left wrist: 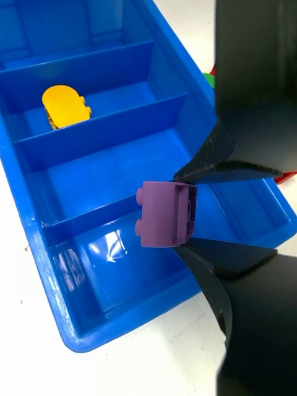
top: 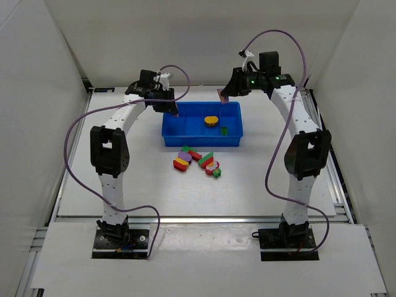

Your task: Sort the legos into containers by color

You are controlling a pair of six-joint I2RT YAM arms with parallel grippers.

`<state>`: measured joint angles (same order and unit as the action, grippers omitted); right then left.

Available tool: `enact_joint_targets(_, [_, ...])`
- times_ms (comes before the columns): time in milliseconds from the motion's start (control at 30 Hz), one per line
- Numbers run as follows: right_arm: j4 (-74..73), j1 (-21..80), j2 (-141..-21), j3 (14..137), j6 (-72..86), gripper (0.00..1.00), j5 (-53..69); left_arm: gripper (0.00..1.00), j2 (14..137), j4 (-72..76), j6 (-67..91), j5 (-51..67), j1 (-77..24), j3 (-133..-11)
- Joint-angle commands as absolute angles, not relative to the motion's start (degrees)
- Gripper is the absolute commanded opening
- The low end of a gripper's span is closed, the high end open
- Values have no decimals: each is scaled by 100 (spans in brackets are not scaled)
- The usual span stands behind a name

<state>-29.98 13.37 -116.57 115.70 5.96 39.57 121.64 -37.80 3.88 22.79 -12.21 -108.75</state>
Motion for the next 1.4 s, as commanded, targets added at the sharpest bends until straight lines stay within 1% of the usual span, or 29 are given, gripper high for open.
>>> enact_joint_targets(0, [-2716, 1485, -11838, 11997, 729, 5, 4017, 50, 12103, -3876, 351, 2084, -1239, -11057])
enact_joint_targets(33, [-2698, 1520, -11891, 12084, 773, 5, 3990, 56, 12103, -3876, 378, 2066, -1239, -11065])
enact_joint_targets(100, [-2611, 1599, -12023, 12155, 948, 5, 3938, 63, 12085, -3876, 404, 2013, -1239, -11065])
enact_joint_targets(133, [-2576, 1626, -12067, 12225, 1010, 5, 3911, 69, 12085, -3876, 465, 2039, -1239, -11057])
enact_joint_targets(233, [-2470, 1731, -12260, 12392, 1195, 5, 3833, 74, 12006, -3858, 579, 2066, -1231, -11030])
enact_joint_targets(333, [-2365, 1854, -12445, 12542, 1370, 5, 3745, 75, 11805, -3745, 790, 2276, -1152, -10987])
enact_joint_targets(367, [-2329, 1872, -12550, 12585, 1519, 5, 3744, 75, 11569, -3648, 887, 2337, -1125, -10925])
enact_joint_targets(433, [-2224, 1977, -12656, 12735, 1660, 5, 3735, 75, 11208, -2947, 1159, 2645, -941, -10470])
enact_joint_targets(500, [-2154, 2065, -12866, 12892, 1783, 5, 3718, 76, 10717, -2263, 1572, 2672, -792, -10031])
enact_joint_targets(533, [-2119, 2152, -12911, 12954, 1836, 5, 3692, 77, 10627, -2198, 1660, 2654, -756, -10011])
enact_joint_targets(667, [-1995, 2337, -13227, 13174, 2205, 5, 3525, 78, 10372, -2452, 1618, 2531, -677, -10037])
enact_joint_targets(833, [-1960, 2557, -13613, 13385, 2627, 5, 3191, 78, 9898, -2645, 1266, 2303, -642, -9642])
enact_joint_targets(1167, [-1811, 2953, -14282, 13878, 2725, 6, 2900, 78, 9484, -2821, 1020, 2162, -519, -9132])
enact_joint_targets(1333, [-1819, 3076, -14493, 14053, 2698, 14, 2804, 78, 9369, -2891, 984, 2162, -457, -9009])
enact_joint_targets(1367, [-1837, 3111, -14545, 14054, 2672, 19, 2769, 78, 9343, -2909, 976, 2153, -448, -8991])
